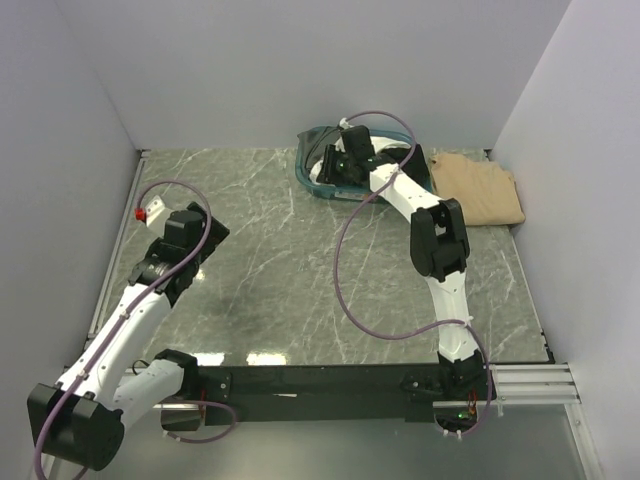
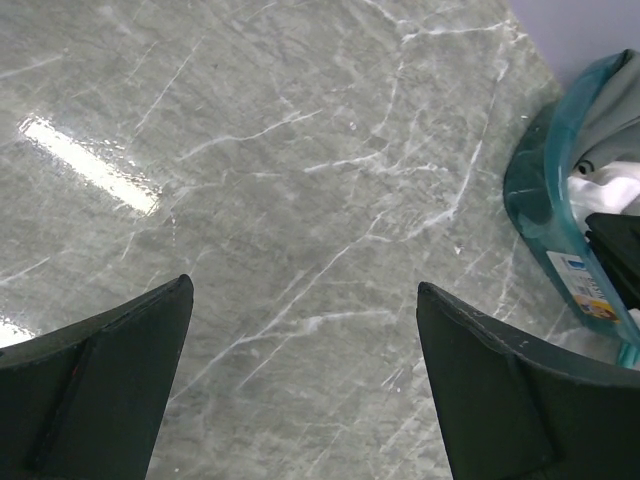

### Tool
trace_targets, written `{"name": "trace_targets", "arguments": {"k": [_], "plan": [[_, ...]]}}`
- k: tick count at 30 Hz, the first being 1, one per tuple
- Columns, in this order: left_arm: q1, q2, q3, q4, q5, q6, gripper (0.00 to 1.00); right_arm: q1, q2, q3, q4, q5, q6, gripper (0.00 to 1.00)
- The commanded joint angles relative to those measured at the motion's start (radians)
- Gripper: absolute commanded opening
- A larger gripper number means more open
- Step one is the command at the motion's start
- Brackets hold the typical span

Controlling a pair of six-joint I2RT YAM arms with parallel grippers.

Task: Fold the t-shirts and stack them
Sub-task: Grab the tshirt from the pile

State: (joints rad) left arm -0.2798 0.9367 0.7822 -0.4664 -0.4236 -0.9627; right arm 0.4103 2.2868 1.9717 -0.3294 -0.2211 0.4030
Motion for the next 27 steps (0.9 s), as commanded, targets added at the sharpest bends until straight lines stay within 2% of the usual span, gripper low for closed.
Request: {"name": "trace_targets", "arguments": {"k": [1,2,6,12,15,27], "plan": [[0.002,0.007,0.015,0.028,-0.027,0.009,1.0,-0.005,-0.023,0.046,0.0,0.045,-0.042,0.32],[0.004,0.007,0.014,0.029,-0.024,0.009,1.0,-0.004,-0.024,0.049,0.003,0.042,-0.052,0.2],[0.004,-0.001,0.011,0.011,-0.043,0.004,0.99,-0.005,-0.03,0.085,0.021,0.023,-0.072,0.0],[0.002,-0.038,0.008,0.008,-0.052,0.002,0.99,-0.007,-0.046,0.122,0.033,-0.037,-0.102,0.0],[0.004,-0.056,0.006,-0.003,-0.057,-0.004,0.99,-0.008,-0.101,0.057,0.101,-0.02,-0.112,0.0],[0.004,-0.099,0.008,0.003,-0.035,-0.005,0.99,-0.008,-0.507,-0.017,0.26,0.184,-0.2,0.0]]}}
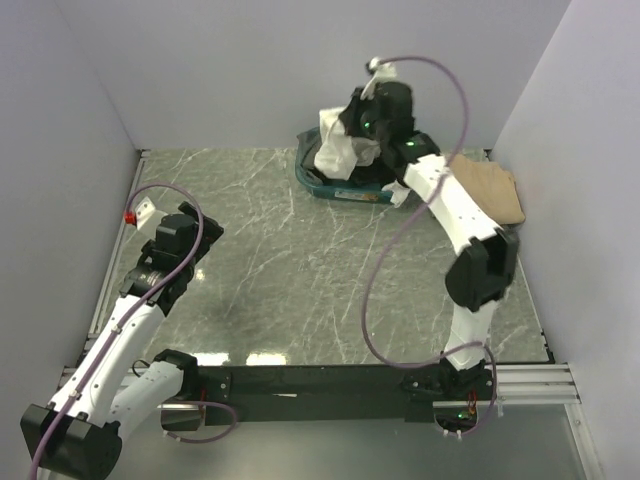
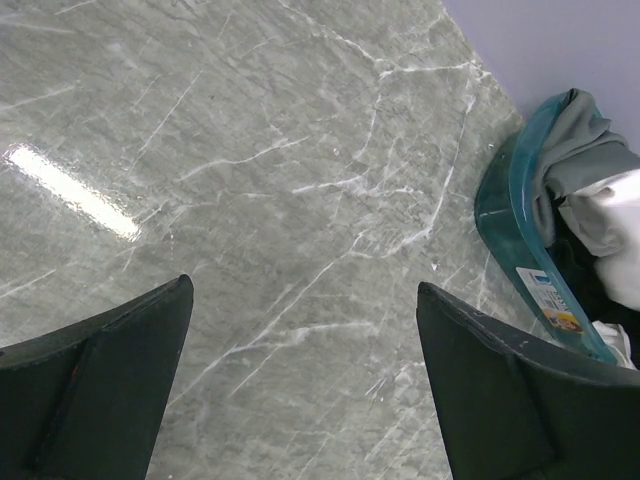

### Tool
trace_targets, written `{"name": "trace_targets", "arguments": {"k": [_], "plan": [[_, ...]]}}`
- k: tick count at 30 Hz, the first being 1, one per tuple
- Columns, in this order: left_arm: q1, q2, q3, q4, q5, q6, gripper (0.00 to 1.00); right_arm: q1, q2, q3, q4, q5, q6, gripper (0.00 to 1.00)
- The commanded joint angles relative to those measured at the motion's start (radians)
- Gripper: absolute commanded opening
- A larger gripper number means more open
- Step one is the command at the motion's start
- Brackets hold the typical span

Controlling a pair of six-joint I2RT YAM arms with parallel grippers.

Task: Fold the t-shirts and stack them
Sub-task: Grab the tshirt from the pile, then move the tshirt to the center of the board

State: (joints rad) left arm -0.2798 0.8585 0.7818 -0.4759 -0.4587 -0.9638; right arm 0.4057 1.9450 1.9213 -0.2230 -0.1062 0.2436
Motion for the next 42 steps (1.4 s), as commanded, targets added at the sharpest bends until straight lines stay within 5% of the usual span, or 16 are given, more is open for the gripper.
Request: {"name": "trace_targets", "arguments": {"k": [1,11,27,42], "plan": [[0.002,-0.021,0.007,0.011,0.002,-0.007,0.99,-0.004,-0.211,0.031,0.166,0.074,-0.047,0.0],[0.004,-0.042,-0.013,0.022,0.018,-0.007,0.99,-0.004,-0.357,0.221,0.083,0.068,-0.107,0.0],[0.002,-0.052,-0.035,0.06,0.066,-0.01,0.99,0.051,-0.436,0.407,0.018,-0.317,0.069,0.0],[0.004,-0.044,-0.03,0.031,0.114,-0.018,0.99,0.111,-0.514,0.349,0.048,-0.474,0.157,0.0]]}}
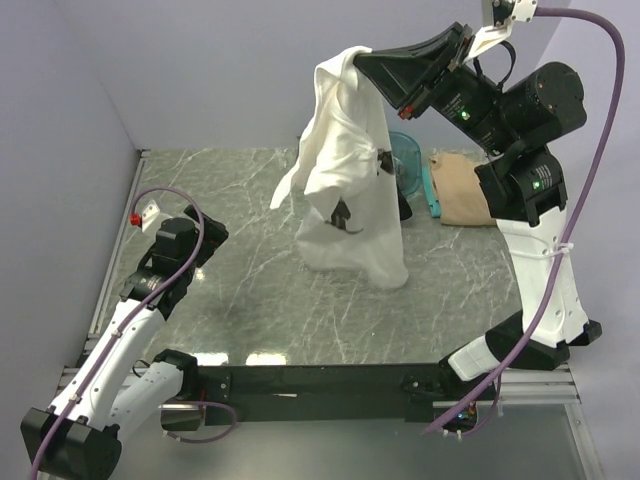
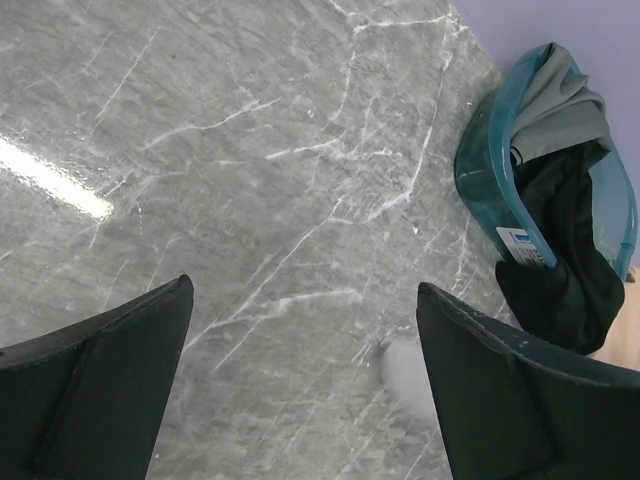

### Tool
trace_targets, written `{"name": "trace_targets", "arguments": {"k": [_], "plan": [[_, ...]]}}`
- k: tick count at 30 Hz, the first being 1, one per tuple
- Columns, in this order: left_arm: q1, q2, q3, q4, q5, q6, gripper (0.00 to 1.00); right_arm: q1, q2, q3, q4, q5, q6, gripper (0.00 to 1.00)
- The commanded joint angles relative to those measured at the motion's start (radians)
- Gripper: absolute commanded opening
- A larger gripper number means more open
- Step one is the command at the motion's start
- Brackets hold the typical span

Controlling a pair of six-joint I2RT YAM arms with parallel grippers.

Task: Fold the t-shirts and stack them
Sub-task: Move the tshirt to the center of the board

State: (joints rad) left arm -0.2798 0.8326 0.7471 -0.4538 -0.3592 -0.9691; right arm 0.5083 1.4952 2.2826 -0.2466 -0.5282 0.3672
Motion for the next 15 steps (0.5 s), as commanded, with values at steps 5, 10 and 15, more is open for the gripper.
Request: {"name": "trace_targets", "arguments": {"k": [5,10,15], "plan": [[0.004,-0.027,0.02,-0.006,0.012,-0.013,1.0,0.009,-0.049,-0.077,0.102,-0.133,0.084,0.0],[0.004,-0.039,0.017,-0.036,0.005,-0.023,1.0,0.007,-0.07,-0.284,0.132,-0.118,0.066,0.0],[0.004,-0.044,-0.006,-0.046,0.011,-0.029,0.99,0.001,-0.251,-0.716,0.199,0.191,0.009,0.0]]}}
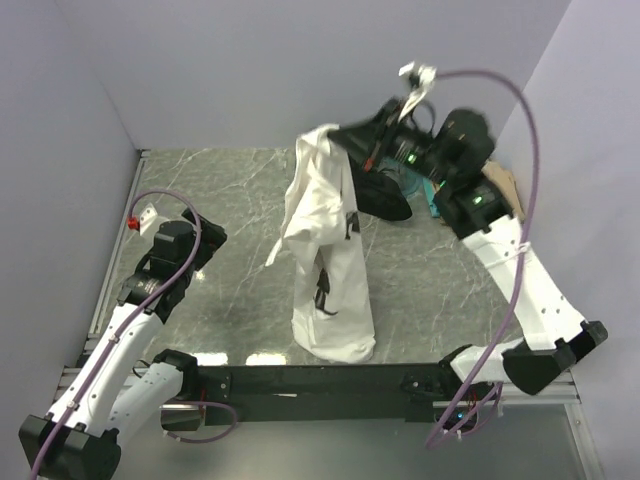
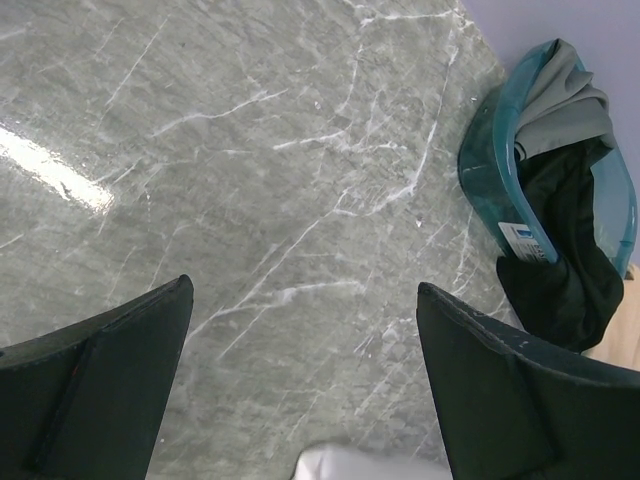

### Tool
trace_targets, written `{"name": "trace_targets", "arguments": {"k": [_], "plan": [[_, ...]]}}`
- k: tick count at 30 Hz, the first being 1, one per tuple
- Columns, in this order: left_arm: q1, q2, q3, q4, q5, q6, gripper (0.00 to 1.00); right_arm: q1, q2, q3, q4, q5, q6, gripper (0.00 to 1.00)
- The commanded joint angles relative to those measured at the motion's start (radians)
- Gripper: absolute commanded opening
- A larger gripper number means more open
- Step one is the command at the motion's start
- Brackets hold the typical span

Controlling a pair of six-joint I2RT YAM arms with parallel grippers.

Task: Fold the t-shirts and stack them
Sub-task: Move the tshirt to the center of the board

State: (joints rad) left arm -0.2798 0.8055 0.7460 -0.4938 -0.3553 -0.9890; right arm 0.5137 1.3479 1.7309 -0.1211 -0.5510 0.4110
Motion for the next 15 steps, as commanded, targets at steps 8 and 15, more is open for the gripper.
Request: {"name": "trace_targets", "arguments": {"k": [8,15], "plan": [[0.002,0.032,-0.031,0.007,0.053,-0.011,0.99,-0.171,-0.231,-0.829,0.173,0.392,0.129,0.0],[0.002,0.083,-0.095,0.079,0.219,0.01,0.99,-0.326,-0.23,-0.984,-0.03,0.598,0.167,0.0]]}}
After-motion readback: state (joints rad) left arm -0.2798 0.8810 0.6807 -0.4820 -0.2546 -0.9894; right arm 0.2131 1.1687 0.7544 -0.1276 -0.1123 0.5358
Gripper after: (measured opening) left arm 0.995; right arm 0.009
